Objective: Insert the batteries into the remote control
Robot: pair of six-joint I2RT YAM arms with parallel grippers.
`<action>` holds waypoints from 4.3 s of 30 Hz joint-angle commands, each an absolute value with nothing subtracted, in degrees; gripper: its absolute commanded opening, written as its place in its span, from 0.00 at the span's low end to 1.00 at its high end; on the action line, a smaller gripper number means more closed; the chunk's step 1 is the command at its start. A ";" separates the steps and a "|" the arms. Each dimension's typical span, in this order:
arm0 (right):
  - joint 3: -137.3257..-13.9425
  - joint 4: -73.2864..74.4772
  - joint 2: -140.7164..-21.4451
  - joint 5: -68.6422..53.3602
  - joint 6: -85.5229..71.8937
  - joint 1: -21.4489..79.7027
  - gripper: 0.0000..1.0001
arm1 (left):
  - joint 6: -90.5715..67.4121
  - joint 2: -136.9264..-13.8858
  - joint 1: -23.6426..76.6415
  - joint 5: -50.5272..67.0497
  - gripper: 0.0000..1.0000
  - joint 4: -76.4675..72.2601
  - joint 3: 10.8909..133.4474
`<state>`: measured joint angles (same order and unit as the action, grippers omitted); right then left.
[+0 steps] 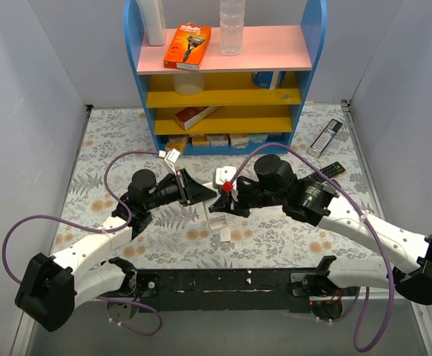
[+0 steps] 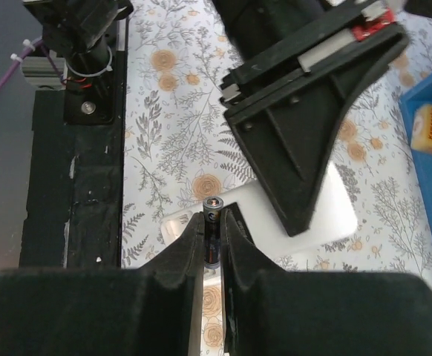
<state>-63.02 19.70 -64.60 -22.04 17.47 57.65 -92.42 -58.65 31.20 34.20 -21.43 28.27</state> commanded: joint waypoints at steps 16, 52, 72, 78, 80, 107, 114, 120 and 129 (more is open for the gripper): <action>-65.39 24.34 -67.15 -25.22 25.14 61.52 0.01 | -96.24 -63.28 28.48 46.23 0.00 -18.54 37.53; -68.03 33.13 -73.04 -23.30 30.94 62.31 0.01 | -94.22 -64.86 28.04 48.43 0.00 -15.12 40.25; -68.12 34.28 -74.71 -19.95 31.55 63.37 0.01 | -92.11 -64.51 28.04 45.61 0.00 -11.51 41.05; -67.85 33.49 -74.79 -19.95 31.11 63.37 0.04 | -95.27 -64.07 28.04 46.14 0.00 -15.55 39.38; -67.76 33.14 -74.88 -20.13 30.85 63.37 0.04 | -96.67 -64.07 28.04 46.32 0.00 -17.22 38.50; -67.85 33.13 -75.15 -20.13 31.03 63.37 0.25 | -98.35 -64.69 28.04 47.20 0.00 -19.16 37.71; -68.12 33.05 -75.06 -19.86 31.02 63.46 0.31 | -98.26 -64.77 28.04 46.93 0.00 -19.07 37.44; -68.29 32.78 -74.62 -19.25 30.76 63.46 0.36 | -98.26 -64.78 28.04 46.67 0.00 -18.90 37.00; -68.38 32.43 -73.30 -17.76 30.32 63.37 0.44 | -98.44 -65.04 28.04 46.58 0.00 -19.16 36.30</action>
<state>-67.11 32.29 -74.32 -20.64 30.37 63.46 -96.27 -65.71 27.86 44.53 -16.75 36.07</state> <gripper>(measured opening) 0.403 0.194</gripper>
